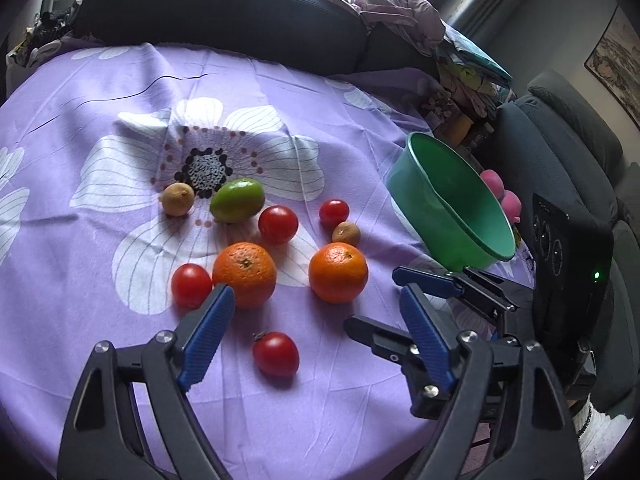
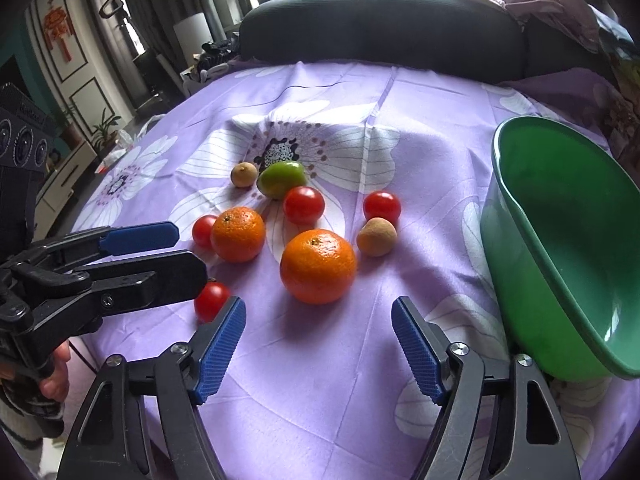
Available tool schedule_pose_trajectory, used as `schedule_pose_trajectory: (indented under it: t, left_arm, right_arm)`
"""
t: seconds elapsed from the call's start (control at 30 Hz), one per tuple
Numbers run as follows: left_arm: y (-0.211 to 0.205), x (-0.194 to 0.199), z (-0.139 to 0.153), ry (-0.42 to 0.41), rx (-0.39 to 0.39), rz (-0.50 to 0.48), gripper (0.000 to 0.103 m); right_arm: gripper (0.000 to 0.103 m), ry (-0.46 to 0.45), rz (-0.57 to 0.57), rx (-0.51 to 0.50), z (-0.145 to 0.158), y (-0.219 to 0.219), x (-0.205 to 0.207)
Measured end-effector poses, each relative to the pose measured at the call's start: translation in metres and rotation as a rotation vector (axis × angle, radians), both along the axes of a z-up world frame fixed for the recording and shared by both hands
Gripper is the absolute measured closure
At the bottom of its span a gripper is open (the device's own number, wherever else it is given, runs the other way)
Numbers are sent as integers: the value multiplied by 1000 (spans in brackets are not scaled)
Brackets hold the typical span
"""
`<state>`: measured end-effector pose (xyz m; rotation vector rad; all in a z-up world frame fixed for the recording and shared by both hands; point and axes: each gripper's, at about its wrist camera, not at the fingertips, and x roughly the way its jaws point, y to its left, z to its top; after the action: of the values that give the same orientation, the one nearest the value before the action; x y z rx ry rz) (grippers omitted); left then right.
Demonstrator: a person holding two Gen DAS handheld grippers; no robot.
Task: Organize fruits
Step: 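Close the left tool around the orange mandarin, then carry the mandarin into the green bowl and open the left tool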
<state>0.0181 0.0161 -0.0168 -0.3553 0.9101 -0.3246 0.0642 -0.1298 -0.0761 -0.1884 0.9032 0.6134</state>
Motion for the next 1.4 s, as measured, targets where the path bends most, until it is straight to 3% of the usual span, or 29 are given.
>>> schedule_pose_trajectory:
  t: [0.23, 0.4, 0.5, 0.6, 0.7, 1.0, 1.4]
  left_arm:
    - [-24, 31, -8, 25, 30, -103, 34]
    - [-29, 48, -19, 67, 54, -106, 45]
    - [-30, 52, -26, 98, 57, -115, 56]
    - [-31, 54, -30, 117, 49, -123, 57]
    - [-32, 54, -30, 115, 57, -122, 57]
    - [-40, 49, -14, 77, 53, -128, 58]
    - [-92, 64, 33, -62, 43, -226, 58]
  right_arm:
    - [29, 42, 4, 17, -8, -1, 15]
    - [31, 65, 22, 33, -11, -2, 24]
    - [41, 75, 41, 31, -11, -1, 26]
    - [43, 70, 49, 20, -11, 1, 29]
    - [55, 67, 80, 22, -10, 5, 28]
    - [56, 32, 65, 36, 0, 2, 20]
    - [57, -119, -46, 80, 51, -46, 12]
